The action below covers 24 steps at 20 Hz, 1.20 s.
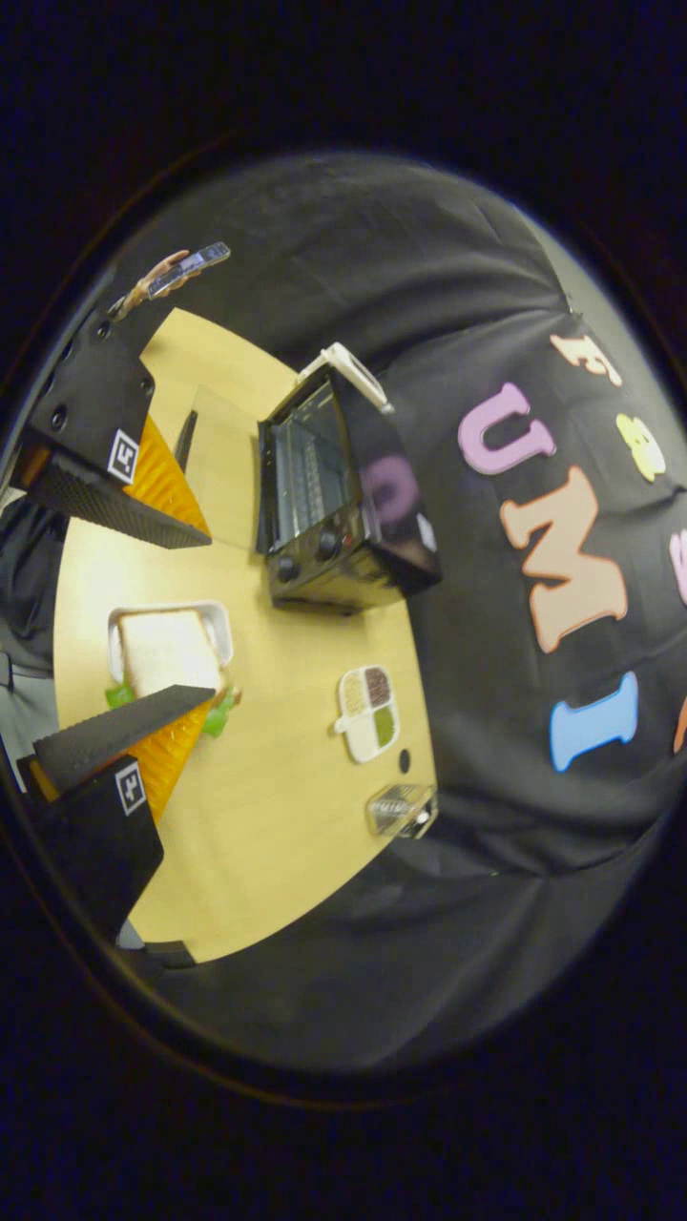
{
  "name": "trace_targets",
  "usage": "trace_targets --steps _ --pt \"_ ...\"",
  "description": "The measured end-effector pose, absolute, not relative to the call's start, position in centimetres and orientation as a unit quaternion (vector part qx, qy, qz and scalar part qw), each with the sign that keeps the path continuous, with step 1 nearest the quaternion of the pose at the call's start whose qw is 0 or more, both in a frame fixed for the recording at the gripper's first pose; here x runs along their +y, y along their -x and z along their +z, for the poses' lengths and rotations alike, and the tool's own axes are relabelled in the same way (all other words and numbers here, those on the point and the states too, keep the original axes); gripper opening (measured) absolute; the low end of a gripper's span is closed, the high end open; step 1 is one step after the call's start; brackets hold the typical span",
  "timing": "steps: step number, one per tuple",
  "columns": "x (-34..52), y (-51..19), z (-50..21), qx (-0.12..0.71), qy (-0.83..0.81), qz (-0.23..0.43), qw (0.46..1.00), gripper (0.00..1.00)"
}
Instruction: Open the toaster oven, put the food inside, and close the toaster oven door.
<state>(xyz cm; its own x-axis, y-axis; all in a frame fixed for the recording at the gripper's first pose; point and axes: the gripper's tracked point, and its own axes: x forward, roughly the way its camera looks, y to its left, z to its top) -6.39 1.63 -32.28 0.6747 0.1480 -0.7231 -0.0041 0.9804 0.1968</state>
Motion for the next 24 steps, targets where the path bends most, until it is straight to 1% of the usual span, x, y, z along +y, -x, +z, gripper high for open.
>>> trace_targets --steps 3,5,11,14,16,20,21,23,24 --pt "-2.3 6.2 -35.7 0.420 -0.116 0.016 0.900 0.89" --pt "-2.4 6.1 -37.1 0.429 -0.161 0.029 0.888 0.89" --pt "-2.8 5.8 -40.4 0.433 -0.245 0.035 0.867 0.89" --pt "-1.6 6.0 -41.3 0.435 -0.286 0.047 0.852 0.74" --pt "-1.2 6.5 -42.0 0.442 -0.296 0.052 0.845 0.66" --pt "-0.1 5.8 -42.1 0.426 -0.341 0.062 0.836 0.49" --pt "-0.5 5.9 -41.2 0.412 -0.351 0.058 0.839 0.45" --pt "-1.3 5.4 -41.2 0.394 -0.355 0.028 0.847 0.37" --pt "-1.6 5.3 -41.0 0.384 -0.354 0.017 0.853 0.38"
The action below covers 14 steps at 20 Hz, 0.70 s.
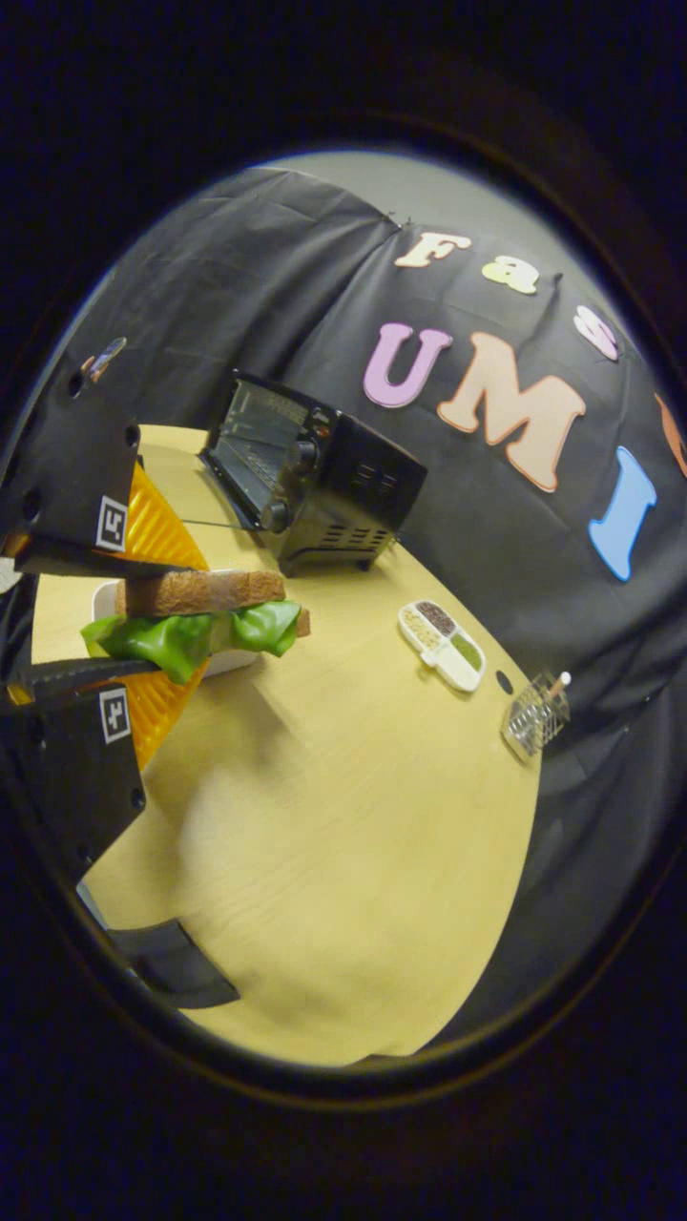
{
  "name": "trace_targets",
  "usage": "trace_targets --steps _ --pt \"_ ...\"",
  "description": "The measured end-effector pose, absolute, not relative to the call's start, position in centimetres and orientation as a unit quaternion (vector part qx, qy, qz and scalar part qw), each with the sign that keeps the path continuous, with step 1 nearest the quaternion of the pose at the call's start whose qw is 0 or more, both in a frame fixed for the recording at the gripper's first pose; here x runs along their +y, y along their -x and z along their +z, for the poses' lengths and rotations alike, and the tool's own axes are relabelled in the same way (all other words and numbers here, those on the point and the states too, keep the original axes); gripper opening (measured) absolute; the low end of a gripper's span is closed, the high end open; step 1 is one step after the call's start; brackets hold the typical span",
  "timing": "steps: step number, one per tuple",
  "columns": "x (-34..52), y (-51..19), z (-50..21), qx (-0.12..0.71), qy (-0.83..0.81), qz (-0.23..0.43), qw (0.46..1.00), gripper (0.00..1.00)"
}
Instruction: Open the toaster oven, put the food inside, and close the toaster oven door.
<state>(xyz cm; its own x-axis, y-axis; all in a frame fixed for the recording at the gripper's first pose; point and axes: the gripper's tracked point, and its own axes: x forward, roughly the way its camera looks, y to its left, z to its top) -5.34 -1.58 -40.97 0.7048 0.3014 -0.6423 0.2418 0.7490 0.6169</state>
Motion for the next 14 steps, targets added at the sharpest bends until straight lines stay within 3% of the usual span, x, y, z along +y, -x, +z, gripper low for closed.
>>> trace_targets --steps 8,14 --pt "2.7 6.2 -33.5 0.289 -0.406 0.058 0.865 0.37" --pt "13.8 6.2 -31.9 0.274 -0.461 0.154 0.830 0.37"
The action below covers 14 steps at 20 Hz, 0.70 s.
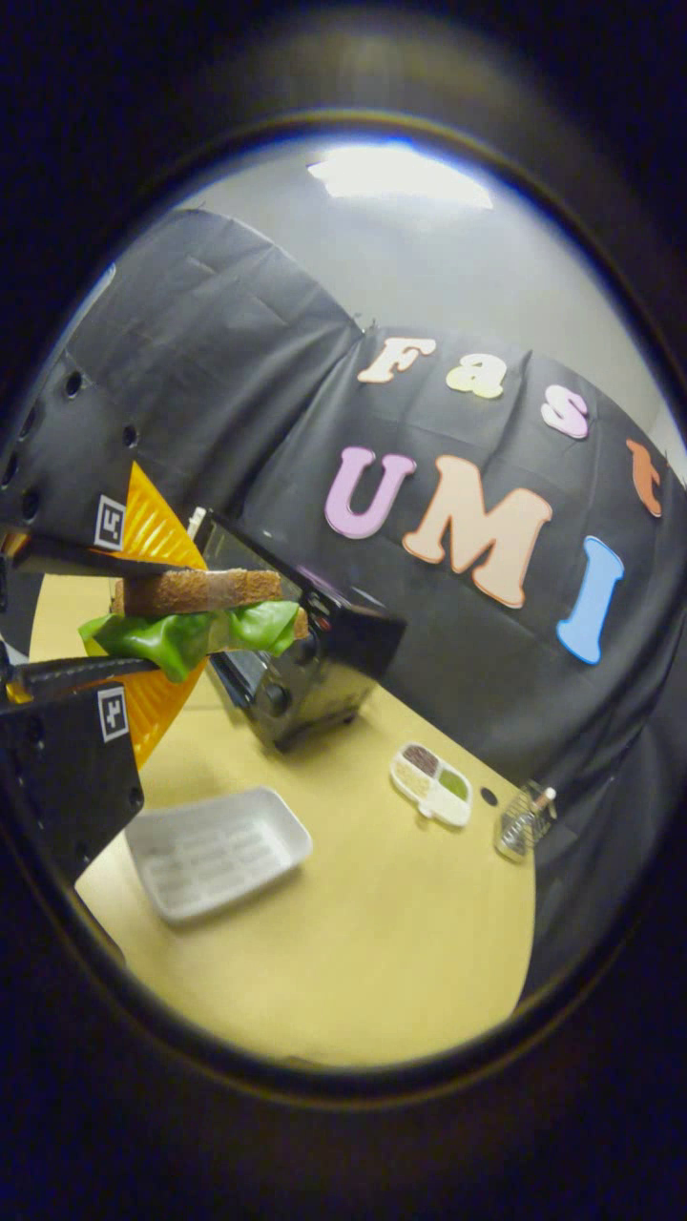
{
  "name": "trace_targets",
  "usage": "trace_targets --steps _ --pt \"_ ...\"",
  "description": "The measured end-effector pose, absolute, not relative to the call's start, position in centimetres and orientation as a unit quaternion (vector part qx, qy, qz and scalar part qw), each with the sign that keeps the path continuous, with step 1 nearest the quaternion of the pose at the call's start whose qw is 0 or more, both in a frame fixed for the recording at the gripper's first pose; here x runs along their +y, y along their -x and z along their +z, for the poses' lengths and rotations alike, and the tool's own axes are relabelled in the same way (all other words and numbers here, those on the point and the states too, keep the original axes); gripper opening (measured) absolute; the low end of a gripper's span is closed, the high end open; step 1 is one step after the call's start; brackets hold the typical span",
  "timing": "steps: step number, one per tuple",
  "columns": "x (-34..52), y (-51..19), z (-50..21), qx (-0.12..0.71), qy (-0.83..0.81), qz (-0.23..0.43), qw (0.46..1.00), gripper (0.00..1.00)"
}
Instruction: Open the toaster oven, put the food inside, and close the toaster oven door.
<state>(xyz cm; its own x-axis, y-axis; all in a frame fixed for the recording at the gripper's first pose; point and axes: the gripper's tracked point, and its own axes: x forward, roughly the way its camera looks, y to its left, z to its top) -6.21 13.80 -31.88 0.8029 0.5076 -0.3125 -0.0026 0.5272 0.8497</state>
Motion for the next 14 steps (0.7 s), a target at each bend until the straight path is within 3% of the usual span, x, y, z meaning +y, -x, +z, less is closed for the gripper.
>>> trace_targets --steps 14 --pt "31.1 -1.4 -37.3 0.329 -0.497 0.190 0.780 0.37"
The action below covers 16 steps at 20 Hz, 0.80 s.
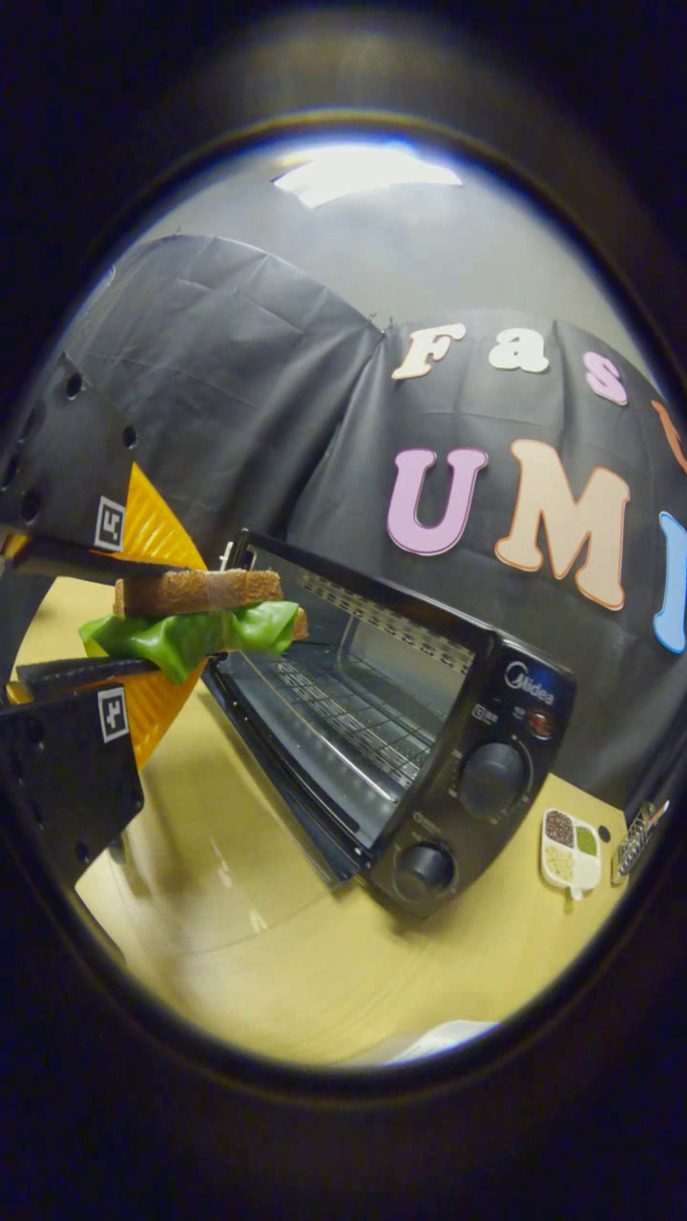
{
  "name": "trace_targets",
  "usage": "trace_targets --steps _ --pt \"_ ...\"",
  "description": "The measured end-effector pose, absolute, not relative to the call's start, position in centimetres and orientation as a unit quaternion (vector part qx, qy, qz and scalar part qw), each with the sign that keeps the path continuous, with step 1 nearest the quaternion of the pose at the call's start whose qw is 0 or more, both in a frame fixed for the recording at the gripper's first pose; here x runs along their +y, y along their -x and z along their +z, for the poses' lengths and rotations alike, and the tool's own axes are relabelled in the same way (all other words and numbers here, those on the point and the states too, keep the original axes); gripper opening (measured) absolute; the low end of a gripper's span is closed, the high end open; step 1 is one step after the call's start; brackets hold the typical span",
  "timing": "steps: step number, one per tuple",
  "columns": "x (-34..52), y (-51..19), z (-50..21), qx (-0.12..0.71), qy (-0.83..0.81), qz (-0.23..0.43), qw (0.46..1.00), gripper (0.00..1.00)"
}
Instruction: Open the toaster oven, put the food inside, and close the toaster oven door.
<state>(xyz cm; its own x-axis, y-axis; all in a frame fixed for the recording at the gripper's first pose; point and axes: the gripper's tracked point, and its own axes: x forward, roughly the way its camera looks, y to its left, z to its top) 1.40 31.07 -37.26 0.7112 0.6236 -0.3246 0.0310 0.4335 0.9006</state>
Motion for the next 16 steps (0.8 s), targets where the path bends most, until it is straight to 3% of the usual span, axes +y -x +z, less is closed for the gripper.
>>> trace_targets --steps 11,16 --pt "35.6 -9.4 -38.9 0.291 -0.523 0.148 0.787 0.37" --pt "36.0 -11.9 -40.0 0.279 -0.488 0.121 0.818 0.37"
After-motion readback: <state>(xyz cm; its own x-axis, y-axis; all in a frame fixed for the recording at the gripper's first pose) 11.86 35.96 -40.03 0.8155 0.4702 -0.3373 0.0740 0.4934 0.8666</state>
